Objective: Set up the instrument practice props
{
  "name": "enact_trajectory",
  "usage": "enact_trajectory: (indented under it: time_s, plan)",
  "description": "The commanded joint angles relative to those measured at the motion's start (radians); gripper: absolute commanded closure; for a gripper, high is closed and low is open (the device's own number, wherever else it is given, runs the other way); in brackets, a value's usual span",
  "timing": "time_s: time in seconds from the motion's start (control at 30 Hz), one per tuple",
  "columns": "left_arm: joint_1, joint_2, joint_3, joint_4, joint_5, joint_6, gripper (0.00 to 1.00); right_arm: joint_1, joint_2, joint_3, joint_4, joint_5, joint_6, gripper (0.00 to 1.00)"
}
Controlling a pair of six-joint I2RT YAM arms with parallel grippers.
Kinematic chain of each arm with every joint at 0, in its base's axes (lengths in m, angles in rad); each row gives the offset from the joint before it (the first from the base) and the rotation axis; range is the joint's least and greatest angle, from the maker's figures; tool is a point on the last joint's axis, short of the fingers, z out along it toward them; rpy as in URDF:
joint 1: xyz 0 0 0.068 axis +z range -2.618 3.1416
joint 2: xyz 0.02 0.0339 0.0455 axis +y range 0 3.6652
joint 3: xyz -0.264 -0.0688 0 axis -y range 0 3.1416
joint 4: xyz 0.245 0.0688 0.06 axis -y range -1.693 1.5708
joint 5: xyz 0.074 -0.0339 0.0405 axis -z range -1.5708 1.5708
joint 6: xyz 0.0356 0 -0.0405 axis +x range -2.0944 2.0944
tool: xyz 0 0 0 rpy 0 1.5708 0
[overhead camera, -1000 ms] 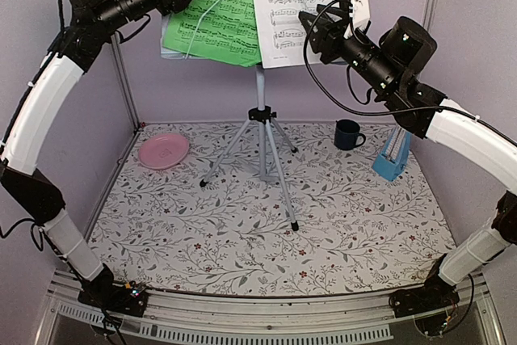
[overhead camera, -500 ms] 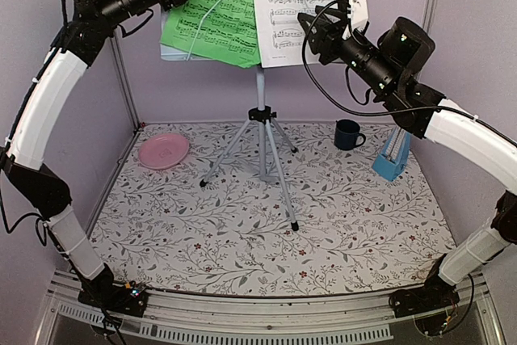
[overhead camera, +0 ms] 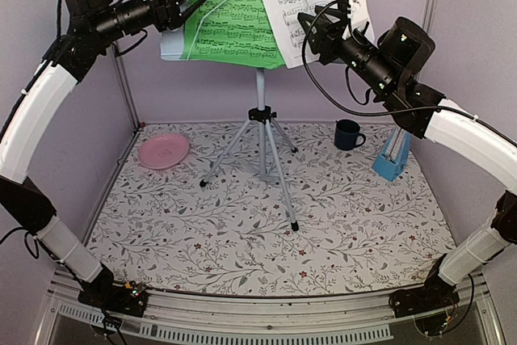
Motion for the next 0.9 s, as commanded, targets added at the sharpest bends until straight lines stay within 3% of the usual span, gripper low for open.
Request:
enact_trajectory:
  time_s: [0.0,0.53,0.87]
  plan:
    - [-0.003,-0.068,-0.074,-0.008,-0.049,-0.007,0.26,0.002,0.005,0.024,0.004,-0.009,0.010,0.53]
    - [0.007,-0.059,-0.089,-0.041,-0.099,-0.062,0.24,0.002,0.006,0.025,0.004,-0.014,0.013,0.54]
    - [0.007,0.020,0.039,-0.017,0.071,-0.073,0.38,0.002,0.007,0.025,0.004,-0.013,0.013,0.54]
